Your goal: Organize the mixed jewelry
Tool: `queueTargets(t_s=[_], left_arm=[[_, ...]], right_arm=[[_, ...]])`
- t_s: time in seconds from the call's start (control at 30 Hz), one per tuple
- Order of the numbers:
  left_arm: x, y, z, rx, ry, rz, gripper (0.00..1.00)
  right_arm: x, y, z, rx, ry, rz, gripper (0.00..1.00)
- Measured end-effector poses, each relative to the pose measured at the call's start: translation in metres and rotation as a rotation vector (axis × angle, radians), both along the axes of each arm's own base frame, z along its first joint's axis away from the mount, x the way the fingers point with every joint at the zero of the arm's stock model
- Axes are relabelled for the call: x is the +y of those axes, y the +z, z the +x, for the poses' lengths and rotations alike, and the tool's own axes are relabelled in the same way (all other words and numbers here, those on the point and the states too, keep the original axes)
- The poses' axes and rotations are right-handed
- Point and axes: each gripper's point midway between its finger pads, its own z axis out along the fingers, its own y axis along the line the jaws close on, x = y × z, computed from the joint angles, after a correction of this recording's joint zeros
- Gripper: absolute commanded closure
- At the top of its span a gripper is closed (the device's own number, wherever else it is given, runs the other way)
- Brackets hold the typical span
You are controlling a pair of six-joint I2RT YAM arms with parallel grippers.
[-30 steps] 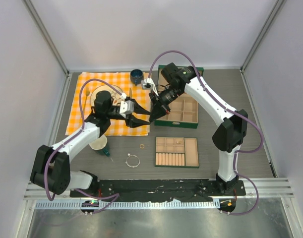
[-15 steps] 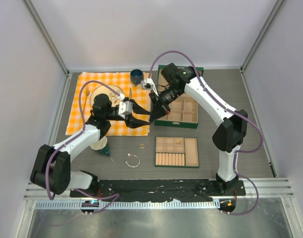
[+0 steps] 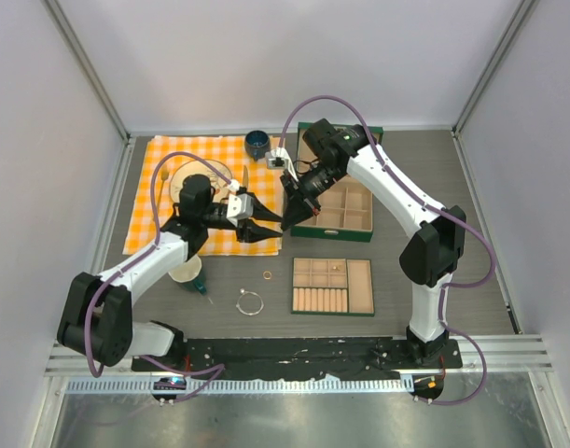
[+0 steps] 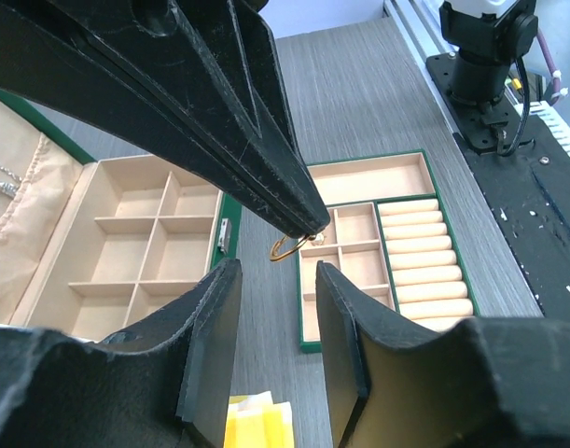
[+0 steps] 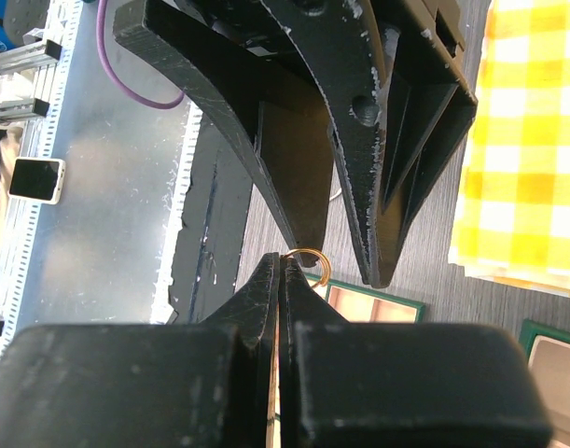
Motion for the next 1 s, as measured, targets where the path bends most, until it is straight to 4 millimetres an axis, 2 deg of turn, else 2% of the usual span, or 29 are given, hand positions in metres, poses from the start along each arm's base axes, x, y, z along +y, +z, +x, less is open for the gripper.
queueTargets(t_s=[0.53,1.0], left_arm=[[-0.001,0.005,0.000,0.016,0.004,-0.011,0.57],[-0.002,0.010,0.000,0.034,0.005,-0.022,0.64]], right_arm=[[-0.002,-0.005,0.000,0.003,-0.003,-0.017,0.99],[-0.003,-0.009,-0.001,0.012,-0.004,-0.027,0.99]])
